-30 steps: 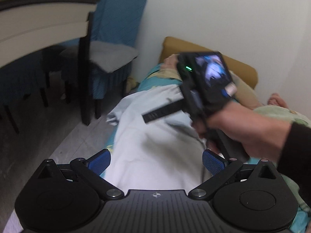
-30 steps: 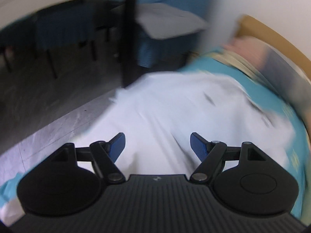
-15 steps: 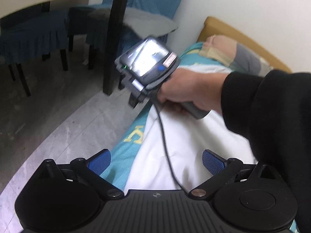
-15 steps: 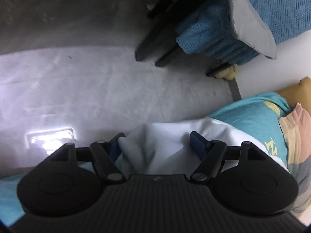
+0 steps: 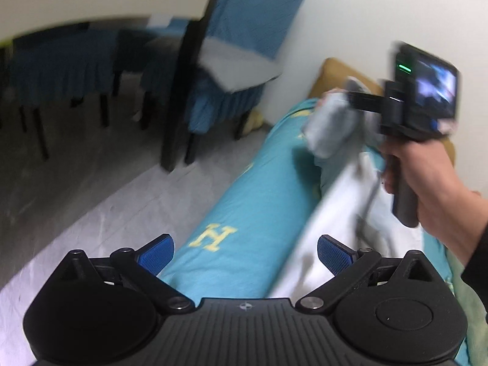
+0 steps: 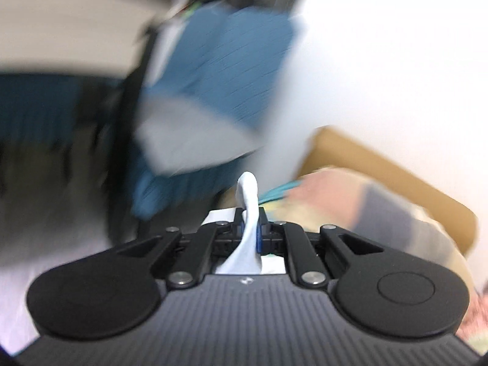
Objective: Fold clothes
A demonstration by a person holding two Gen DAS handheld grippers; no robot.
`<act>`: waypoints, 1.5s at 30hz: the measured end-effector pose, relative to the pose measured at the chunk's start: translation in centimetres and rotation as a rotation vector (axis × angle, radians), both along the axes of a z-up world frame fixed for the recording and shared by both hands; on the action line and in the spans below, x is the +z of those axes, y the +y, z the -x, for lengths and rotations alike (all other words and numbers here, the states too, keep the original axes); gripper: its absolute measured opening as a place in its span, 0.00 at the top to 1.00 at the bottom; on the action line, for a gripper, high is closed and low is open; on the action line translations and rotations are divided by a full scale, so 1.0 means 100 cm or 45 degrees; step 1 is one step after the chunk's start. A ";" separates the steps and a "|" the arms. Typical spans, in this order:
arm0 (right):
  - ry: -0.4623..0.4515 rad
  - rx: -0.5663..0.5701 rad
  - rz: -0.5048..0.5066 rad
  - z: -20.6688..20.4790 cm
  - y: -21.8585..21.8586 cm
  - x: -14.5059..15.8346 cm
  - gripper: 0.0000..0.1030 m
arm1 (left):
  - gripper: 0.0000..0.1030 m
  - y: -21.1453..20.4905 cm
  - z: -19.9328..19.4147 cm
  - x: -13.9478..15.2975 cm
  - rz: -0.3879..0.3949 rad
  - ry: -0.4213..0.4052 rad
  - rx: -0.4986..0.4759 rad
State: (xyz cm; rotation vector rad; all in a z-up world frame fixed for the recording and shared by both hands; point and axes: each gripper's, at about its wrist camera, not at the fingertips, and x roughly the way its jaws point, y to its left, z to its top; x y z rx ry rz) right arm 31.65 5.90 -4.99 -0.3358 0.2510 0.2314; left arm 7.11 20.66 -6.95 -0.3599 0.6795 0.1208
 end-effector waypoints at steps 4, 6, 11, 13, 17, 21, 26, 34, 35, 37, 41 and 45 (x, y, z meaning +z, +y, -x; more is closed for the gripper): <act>-0.005 -0.233 -0.355 0.000 -0.107 0.000 0.91 | 0.01 -0.021 0.006 0.004 -0.022 -0.018 -0.066; 0.052 -0.361 -0.498 -0.005 -0.156 -0.022 0.90 | 0.01 -0.033 0.002 0.000 -0.030 0.011 -0.103; 0.322 -0.550 -0.799 -0.027 -0.246 -0.093 0.86 | 0.01 -0.060 -0.016 -0.015 -0.099 0.079 -0.183; 0.427 -0.523 -0.903 -0.033 -0.266 -0.115 0.68 | 0.01 -0.067 -0.023 -0.022 -0.105 0.104 -0.197; 0.423 -0.376 -0.898 -0.026 -0.261 -0.112 0.15 | 0.01 -0.077 -0.036 -0.028 -0.111 0.121 -0.223; 0.404 -0.264 -0.764 0.005 -0.251 -0.080 0.15 | 0.01 -0.086 -0.031 -0.027 -0.120 0.110 -0.294; 0.385 -0.194 -0.730 0.066 -0.241 -0.029 0.15 | 0.01 -0.088 -0.009 -0.016 -0.129 0.097 -0.337; 0.403 -0.204 -0.786 0.220 -0.237 0.030 0.15 | 0.01 -0.085 0.032 0.019 0.001 0.086 -0.454; 0.413 -0.209 -0.787 0.240 -0.237 0.032 0.15 | 0.01 -0.083 0.034 0.022 0.028 0.104 -0.477; 0.434 -0.222 -0.790 0.278 -0.240 0.033 0.15 | 0.01 -0.076 0.036 0.025 0.095 0.163 -0.525; 0.482 -0.273 -0.820 0.337 -0.253 0.020 0.15 | 0.05 -0.060 0.029 0.023 0.256 0.333 -0.608; 0.585 -0.387 -0.930 0.363 -0.266 -0.009 0.14 | 0.10 -0.040 0.003 0.003 0.357 0.505 -0.642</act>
